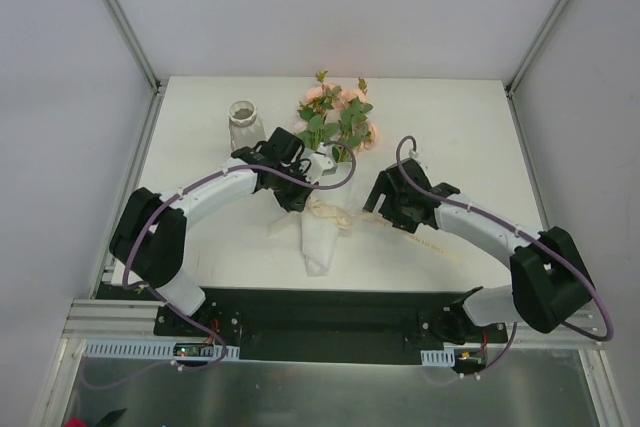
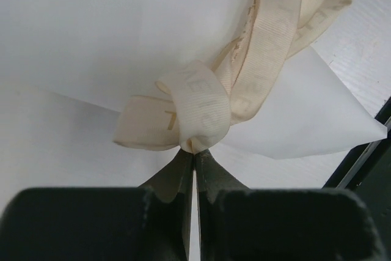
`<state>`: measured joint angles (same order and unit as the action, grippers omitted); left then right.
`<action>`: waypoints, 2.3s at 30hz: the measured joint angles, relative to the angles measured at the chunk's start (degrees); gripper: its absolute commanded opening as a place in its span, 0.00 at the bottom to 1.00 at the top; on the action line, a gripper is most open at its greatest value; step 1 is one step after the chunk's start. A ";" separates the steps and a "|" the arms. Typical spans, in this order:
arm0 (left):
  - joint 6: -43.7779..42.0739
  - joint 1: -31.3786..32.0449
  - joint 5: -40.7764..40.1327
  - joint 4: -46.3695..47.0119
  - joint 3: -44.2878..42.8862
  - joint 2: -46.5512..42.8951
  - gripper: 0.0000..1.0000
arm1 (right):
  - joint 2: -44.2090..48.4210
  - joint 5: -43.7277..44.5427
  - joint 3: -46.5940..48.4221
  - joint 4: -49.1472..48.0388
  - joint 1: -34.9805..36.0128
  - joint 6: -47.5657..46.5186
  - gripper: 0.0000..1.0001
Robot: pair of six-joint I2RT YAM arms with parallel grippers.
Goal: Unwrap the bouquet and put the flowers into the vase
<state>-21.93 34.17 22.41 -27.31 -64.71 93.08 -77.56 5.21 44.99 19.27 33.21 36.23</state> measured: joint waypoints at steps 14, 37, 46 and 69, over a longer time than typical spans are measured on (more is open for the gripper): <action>-0.28 0.00 -1.92 -1.64 0.00 -4.39 0.00 | -9.55 0.72 3.98 -2.40 2.21 20.33 0.91; -2.14 0.00 -4.70 -2.01 2.49 -7.39 0.00 | -17.94 -1.57 9.64 -3.48 4.68 30.82 0.01; -3.63 -7.32 -8.09 -4.92 3.67 -13.75 0.00 | -3.23 8.63 9.38 4.31 -0.35 23.41 0.01; -13.31 -36.85 -11.52 -8.90 17.81 -29.40 0.99 | 15.17 25.64 5.11 18.95 -19.76 -3.52 0.93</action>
<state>-35.24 -2.68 10.90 -36.21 -46.89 63.68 -62.39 30.85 50.11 38.22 13.45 32.71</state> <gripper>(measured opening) 0.990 0.883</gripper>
